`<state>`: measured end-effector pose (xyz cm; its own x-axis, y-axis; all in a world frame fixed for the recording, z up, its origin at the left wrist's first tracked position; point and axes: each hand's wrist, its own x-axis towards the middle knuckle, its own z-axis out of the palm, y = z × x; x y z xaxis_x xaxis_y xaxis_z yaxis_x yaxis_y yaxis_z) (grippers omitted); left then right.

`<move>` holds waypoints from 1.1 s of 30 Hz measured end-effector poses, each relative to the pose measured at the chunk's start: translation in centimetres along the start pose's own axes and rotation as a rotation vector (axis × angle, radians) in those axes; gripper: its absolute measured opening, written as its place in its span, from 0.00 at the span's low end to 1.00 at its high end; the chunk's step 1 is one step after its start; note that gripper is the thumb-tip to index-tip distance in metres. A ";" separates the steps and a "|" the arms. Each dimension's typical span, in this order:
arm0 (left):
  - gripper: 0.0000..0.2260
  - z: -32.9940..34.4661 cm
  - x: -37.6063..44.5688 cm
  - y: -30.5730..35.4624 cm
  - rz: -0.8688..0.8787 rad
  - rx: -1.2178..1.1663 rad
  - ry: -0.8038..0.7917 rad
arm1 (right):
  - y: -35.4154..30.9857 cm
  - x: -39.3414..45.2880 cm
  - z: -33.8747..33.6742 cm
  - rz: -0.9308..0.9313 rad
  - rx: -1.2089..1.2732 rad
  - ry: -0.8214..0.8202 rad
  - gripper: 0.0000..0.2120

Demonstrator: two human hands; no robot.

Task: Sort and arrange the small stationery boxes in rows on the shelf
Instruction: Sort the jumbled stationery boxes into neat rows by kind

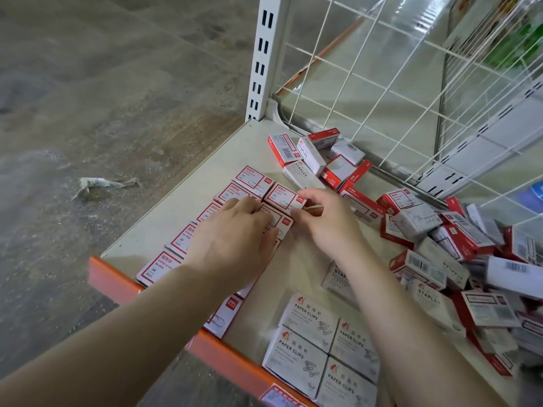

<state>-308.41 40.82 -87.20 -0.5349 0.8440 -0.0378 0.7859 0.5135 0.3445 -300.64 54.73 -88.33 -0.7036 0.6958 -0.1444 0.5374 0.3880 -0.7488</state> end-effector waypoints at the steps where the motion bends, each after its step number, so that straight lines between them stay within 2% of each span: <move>1: 0.18 0.0 0.0 0.0 0.000 0.000 0.001 | 0.0 0.0 0.0 0.002 0.005 -0.002 0.14; 10: 0.19 0.3 0.0 0.0 0.003 0.009 0.010 | 0.3 0.3 0.0 0.000 0.003 -0.012 0.13; 15: 0.28 0.1 0.0 0.3 0.015 0.018 0.029 | 0.6 0.2 -0.4 -0.047 -0.057 0.068 0.14; 19: 0.21 0.3 -0.3 0.1 0.010 0.052 -0.017 | 1.3 0.3 -1.8 -0.026 -0.080 0.184 0.12; 22: 0.22 0.0 -0.1 0.0 0.034 0.020 0.004 | 1.7 0.6 -2.1 -0.016 -0.110 0.232 0.12; 26: 0.23 0.1 0.4 0.3 0.049 0.033 0.023 | 1.7 0.9 -1.8 -0.023 -0.177 0.244 0.05; 29: 0.25 0.3 0.5 0.7 0.129 0.030 0.045 | 1.4 1.4 -1.9 -0.008 -0.219 0.219 0.09; 33: 0.29 0.8 0.7 0.7 0.117 0.015 -0.013 | 1.7 2.2 -1.9 -0.017 -0.224 0.221 0.18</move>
<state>-308.04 41.89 -87.73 -0.4349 0.9004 -0.0103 0.8476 0.4132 0.3331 -300.42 58.08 -88.75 -0.6085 0.7930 0.0293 0.6325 0.5070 -0.5855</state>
